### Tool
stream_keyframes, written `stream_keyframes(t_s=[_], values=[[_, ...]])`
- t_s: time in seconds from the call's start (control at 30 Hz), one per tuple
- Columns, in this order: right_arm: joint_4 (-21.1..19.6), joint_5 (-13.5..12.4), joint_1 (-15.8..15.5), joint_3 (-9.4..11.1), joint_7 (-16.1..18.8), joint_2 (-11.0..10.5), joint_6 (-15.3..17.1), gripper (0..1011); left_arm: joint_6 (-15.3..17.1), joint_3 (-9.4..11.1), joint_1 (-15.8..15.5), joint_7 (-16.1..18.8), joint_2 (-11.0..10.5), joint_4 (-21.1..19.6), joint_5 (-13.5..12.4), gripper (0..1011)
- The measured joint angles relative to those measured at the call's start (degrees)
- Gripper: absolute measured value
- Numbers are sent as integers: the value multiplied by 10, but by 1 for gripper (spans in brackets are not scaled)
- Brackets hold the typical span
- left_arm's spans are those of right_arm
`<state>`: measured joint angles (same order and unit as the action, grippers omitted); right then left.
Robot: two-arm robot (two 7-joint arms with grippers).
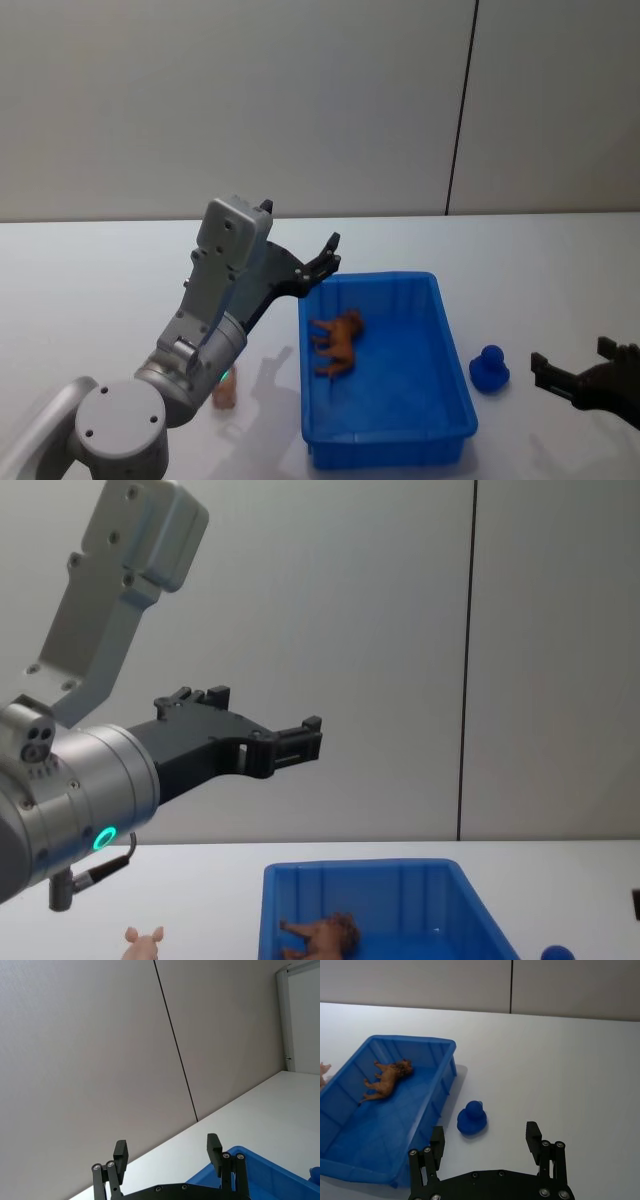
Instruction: Pick up the two dolls from the table and place them into the box.
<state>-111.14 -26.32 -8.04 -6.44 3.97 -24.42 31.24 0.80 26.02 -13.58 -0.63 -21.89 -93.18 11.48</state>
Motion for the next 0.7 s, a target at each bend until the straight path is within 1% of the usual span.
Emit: stream_keyframes(t_s=[0.17, 0.33, 0.57, 0.67, 0.7], values=[[22, 8, 12, -4, -1, 8, 0, 1001, 0, 0, 0, 0, 0, 0, 0, 1001], [53, 21, 33, -10, 10, 18, 0, 1001, 0, 0, 0, 0, 0, 0, 0, 1001], [108, 44, 74, -24, 38, 38, 0, 1001, 0, 0, 0, 0, 0, 0, 0, 1001], [140, 57, 96, -32, 53, 49, 2, 1001, 0, 0, 0, 0, 0, 0, 0, 1001], [143, 60, 98, -33, 56, 50, 2, 1001, 0, 0, 0, 0, 0, 0, 0, 1001]])
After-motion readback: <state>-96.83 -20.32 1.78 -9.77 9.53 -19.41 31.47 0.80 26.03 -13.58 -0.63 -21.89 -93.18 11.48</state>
